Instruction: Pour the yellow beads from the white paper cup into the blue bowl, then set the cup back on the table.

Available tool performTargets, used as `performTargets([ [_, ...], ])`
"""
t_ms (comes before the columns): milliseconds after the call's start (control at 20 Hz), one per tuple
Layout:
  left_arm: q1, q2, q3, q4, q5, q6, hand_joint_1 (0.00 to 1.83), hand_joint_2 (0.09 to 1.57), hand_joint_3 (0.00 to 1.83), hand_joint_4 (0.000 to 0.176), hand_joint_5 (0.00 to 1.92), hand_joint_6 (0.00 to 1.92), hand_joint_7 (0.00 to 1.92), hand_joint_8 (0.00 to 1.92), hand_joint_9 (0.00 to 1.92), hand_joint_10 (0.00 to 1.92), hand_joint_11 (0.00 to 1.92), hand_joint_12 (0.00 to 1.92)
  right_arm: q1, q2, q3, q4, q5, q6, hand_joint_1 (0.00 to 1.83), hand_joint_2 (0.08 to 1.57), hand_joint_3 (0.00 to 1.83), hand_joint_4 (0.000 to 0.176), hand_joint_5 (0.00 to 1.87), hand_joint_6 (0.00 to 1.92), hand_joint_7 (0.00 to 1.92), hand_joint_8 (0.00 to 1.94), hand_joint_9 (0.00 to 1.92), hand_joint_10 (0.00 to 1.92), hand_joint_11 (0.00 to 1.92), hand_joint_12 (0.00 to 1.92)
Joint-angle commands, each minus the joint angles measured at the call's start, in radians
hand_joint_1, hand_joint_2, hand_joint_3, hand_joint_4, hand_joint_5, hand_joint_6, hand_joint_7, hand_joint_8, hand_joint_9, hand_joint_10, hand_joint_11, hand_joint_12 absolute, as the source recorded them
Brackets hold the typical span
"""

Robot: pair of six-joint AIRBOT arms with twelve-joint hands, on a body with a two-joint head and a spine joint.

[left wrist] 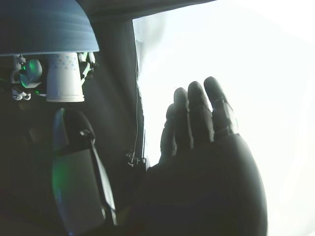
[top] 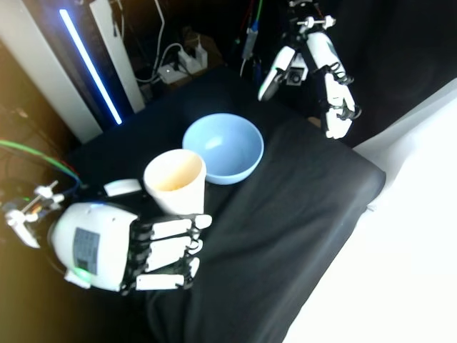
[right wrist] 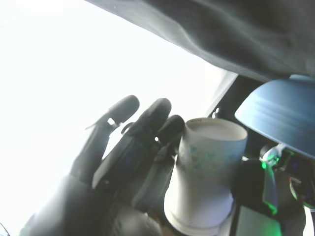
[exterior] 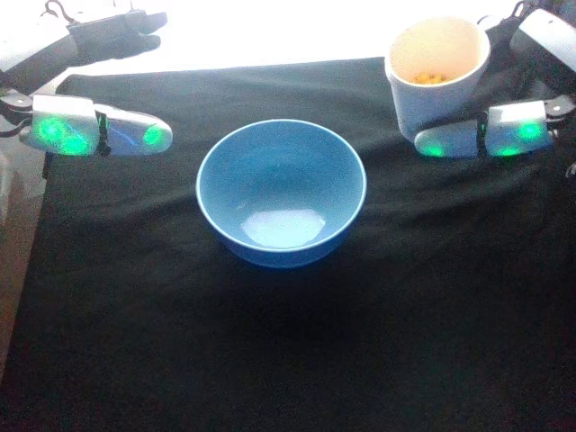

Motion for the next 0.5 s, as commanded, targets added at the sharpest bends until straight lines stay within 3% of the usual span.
performTargets([
  [0,-0.003,-0.003,0.005,-0.028,-0.112,-0.012,0.66,0.85,0.0,0.002,0.21,0.0,0.39,0.0,0.33,0.0,0.0,0.69,0.021,0.004,0.003,0.001,0.115,0.013,1.24,1.06,0.0,0.02,1.15,0.68,1.06,0.88,1.11,0.04,0.44,1.12],
  [100,-0.003,-0.003,0.005,-0.028,-0.111,-0.014,0.69,0.86,0.0,0.003,0.22,0.0,0.4,0.0,0.32,0.0,0.0,0.65,0.034,0.004,0.006,-0.016,0.104,0.013,1.25,1.05,0.0,0.036,1.15,0.67,1.11,0.8,1.09,0.02,0.36,1.09],
  [150,-0.003,-0.003,0.005,-0.028,-0.111,-0.014,0.69,0.86,0.0,0.005,0.21,0.0,0.4,0.0,0.31,0.0,0.0,0.6,0.042,0.004,0.006,-0.024,0.102,0.013,1.25,1.05,0.0,0.021,1.14,0.68,1.16,0.73,1.13,0.04,0.34,1.17],
  [200,-0.003,-0.003,0.006,-0.028,-0.111,-0.015,0.7,0.85,0.0,0.01,0.22,0.0,0.41,0.0,0.32,0.0,0.0,0.6,0.059,0.004,0.007,-0.044,0.091,0.013,1.26,1.04,0.0,0.0,1.13,0.64,1.19,0.73,1.19,0.06,0.47,1.2],
  [250,-0.002,-0.003,0.006,-0.028,-0.111,-0.016,0.7,0.85,0.0,0.01,0.22,0.0,0.41,0.0,0.32,0.0,0.0,0.6,0.07,0.004,0.008,-0.059,0.08,0.013,1.26,1.04,0.0,0.0,1.13,0.64,1.19,0.73,1.19,0.06,0.47,1.2],
  [300,-0.001,-0.003,0.006,-0.029,-0.112,-0.018,0.7,0.85,0.0,0.0,0.22,0.0,0.41,0.0,0.32,0.0,0.0,0.62,0.084,0.004,0.01,-0.077,0.067,0.013,1.27,1.04,0.0,0.0,1.17,0.53,1.19,0.76,1.27,0.12,0.61,1.31],
  [350,-0.001,-0.003,0.006,-0.029,-0.112,-0.021,0.7,0.85,0.0,0.008,0.22,0.0,0.41,0.0,0.3,0.0,0.0,0.6,0.098,0.004,0.012,-0.102,0.051,0.013,1.27,1.04,0.0,0.0,1.23,0.43,1.15,0.84,1.19,0.11,0.38,1.34],
  [400,0.0,-0.003,0.007,-0.029,-0.113,-0.023,0.71,0.85,0.0,0.012,0.21,0.0,0.4,0.0,0.29,0.0,0.0,0.56,0.112,0.004,0.015,-0.125,0.036,0.013,1.26,1.03,0.0,0.0,1.25,0.4,1.14,0.84,1.19,0.13,0.4,1.35],
  [450,0.001,-0.003,0.007,-0.029,-0.113,-0.025,0.73,0.86,0.0,0.011,0.21,0.0,0.4,0.0,0.29,0.0,0.0,0.58,0.129,0.004,0.018,-0.154,0.017,0.013,1.26,1.03,0.0,0.0,1.21,0.48,1.17,0.78,1.16,0.38,0.52,1.4],
])
